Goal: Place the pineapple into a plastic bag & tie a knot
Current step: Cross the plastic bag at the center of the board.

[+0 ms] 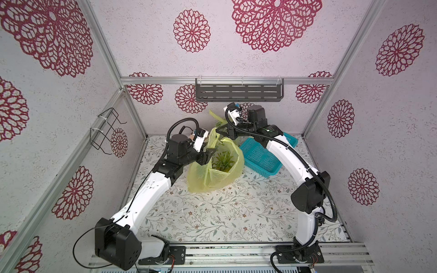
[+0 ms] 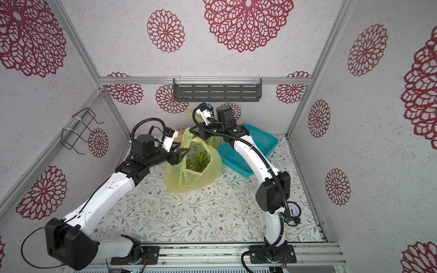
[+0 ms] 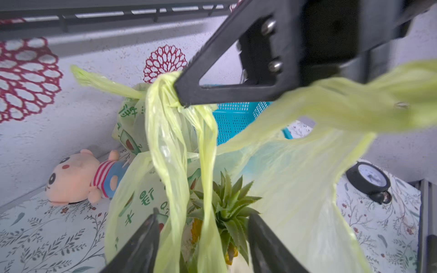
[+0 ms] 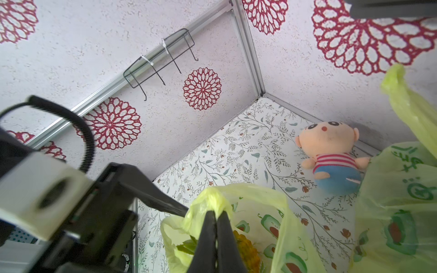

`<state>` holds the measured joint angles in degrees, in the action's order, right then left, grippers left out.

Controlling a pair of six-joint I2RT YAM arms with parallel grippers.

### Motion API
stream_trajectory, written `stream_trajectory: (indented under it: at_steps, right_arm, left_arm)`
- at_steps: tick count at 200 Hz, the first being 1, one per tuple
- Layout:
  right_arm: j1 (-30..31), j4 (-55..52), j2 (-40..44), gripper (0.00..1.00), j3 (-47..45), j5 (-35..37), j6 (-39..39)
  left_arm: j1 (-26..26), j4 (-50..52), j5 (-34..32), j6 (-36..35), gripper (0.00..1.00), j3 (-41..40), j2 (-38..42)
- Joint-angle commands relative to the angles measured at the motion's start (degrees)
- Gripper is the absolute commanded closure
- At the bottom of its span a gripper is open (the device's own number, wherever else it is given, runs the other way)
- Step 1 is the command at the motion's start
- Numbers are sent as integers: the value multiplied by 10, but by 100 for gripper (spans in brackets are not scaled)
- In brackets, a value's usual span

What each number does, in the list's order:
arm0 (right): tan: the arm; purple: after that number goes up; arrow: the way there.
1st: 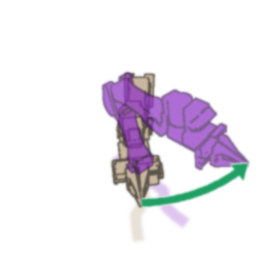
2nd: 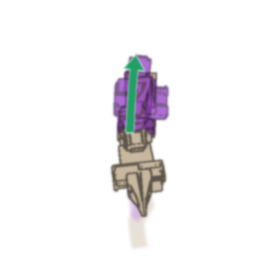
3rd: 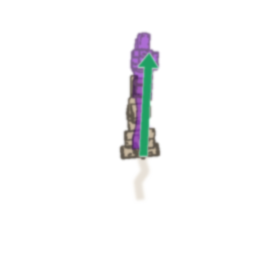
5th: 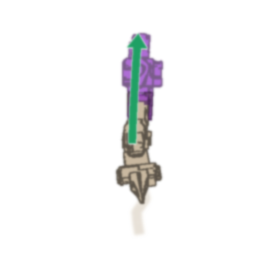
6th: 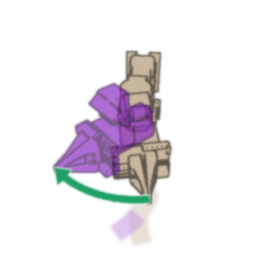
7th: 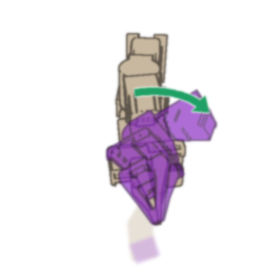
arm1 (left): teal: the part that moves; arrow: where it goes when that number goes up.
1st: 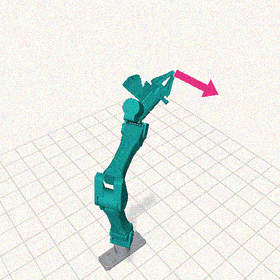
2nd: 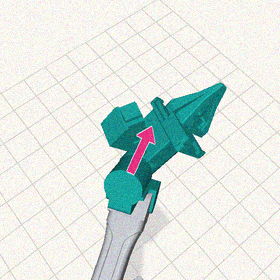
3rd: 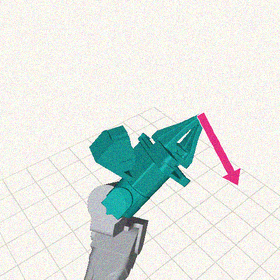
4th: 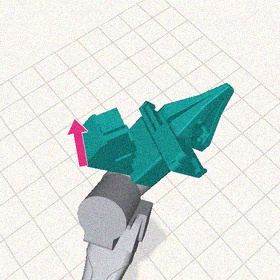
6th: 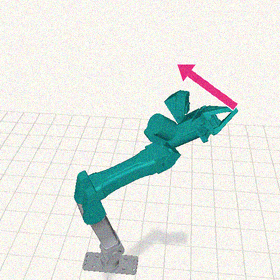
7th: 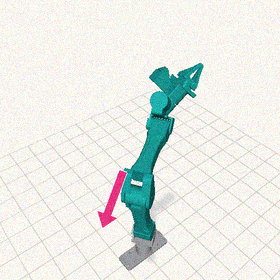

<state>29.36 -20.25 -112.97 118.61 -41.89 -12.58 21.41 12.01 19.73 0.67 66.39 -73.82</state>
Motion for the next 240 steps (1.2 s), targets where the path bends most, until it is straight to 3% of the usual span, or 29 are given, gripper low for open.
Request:
stream_trajectory:
  at_steps: [1, 42, 112, 189, 201, 215, 240]
  right_arm:
    - [-5, 40, 36, 100, -6, 2, -24]
    - [-5, 55, 40, 100, -21, 5, -32]
    - [-5, 46, 43, 100, -22, 15, -30]
    - [-5, 49, 47, 100, -29, 15, -31]
    - [-5, 51, 50, 100, -32, 15, -30]
    - [-5, 54, 52, 100, -36, 15, -31]
    - [-5, 58, 55, 100, -42, 14, -32]
  left_arm:
    - [6, 11, -8, -5, 25, -21, 50]
    - [45, 30, -27, -19, 0, -16, 78]
    - [99, 45, -27, -100, 0, 28, 55]
    - [103, 22, -56, -136, 7, 93, -1]
    - [103, 10, -60, -138, 13, 99, -7]
    - [102, 10, -52, -148, 29, 112, -15]
    - [102, 9, -56, -151, 40, 132, -29]
